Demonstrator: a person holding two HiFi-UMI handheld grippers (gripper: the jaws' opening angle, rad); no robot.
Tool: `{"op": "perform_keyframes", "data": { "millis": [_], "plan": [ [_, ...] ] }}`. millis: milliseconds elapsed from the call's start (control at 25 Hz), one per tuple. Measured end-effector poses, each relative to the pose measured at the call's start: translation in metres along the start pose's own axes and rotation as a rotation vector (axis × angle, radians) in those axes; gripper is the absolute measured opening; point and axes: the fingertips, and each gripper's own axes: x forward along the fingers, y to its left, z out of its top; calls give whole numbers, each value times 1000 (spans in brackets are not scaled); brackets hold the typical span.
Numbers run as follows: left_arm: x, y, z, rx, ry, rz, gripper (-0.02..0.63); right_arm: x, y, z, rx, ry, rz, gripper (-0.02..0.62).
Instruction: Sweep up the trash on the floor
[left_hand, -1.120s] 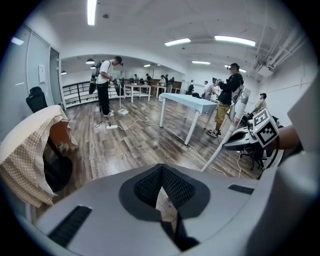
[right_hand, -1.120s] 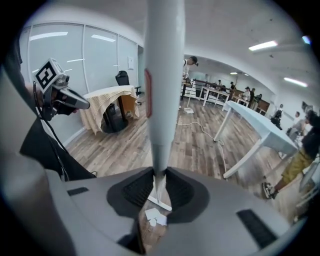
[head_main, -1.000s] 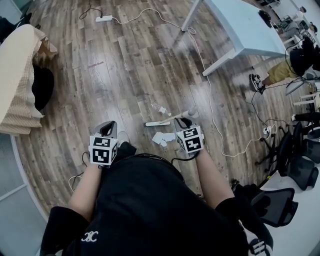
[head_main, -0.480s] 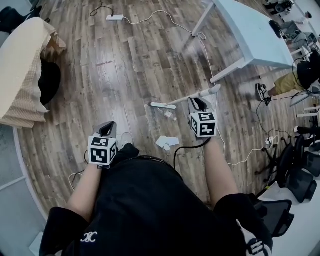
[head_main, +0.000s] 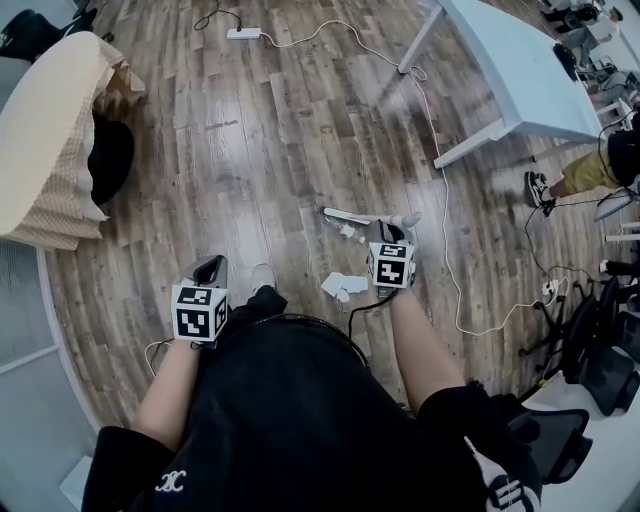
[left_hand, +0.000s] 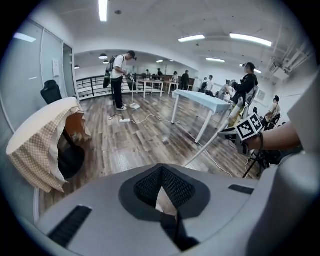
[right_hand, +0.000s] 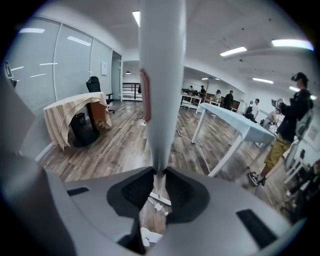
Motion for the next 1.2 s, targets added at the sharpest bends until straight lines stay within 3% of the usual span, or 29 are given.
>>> {"op": "perform_keyframes", "data": {
  "millis": [440, 800, 1200],
  "plan": [
    [11, -56, 11, 115, -11, -74, -5, -42, -16, -41, 10, 24, 3, 83],
    [6, -94, -6, 130, -12, -101, -5, -84, -24, -83, 16, 41, 14, 83],
    [7, -161, -9, 210, -50, -153, -5, -136, -23, -138, 37, 61, 20, 83]
  ]
}}
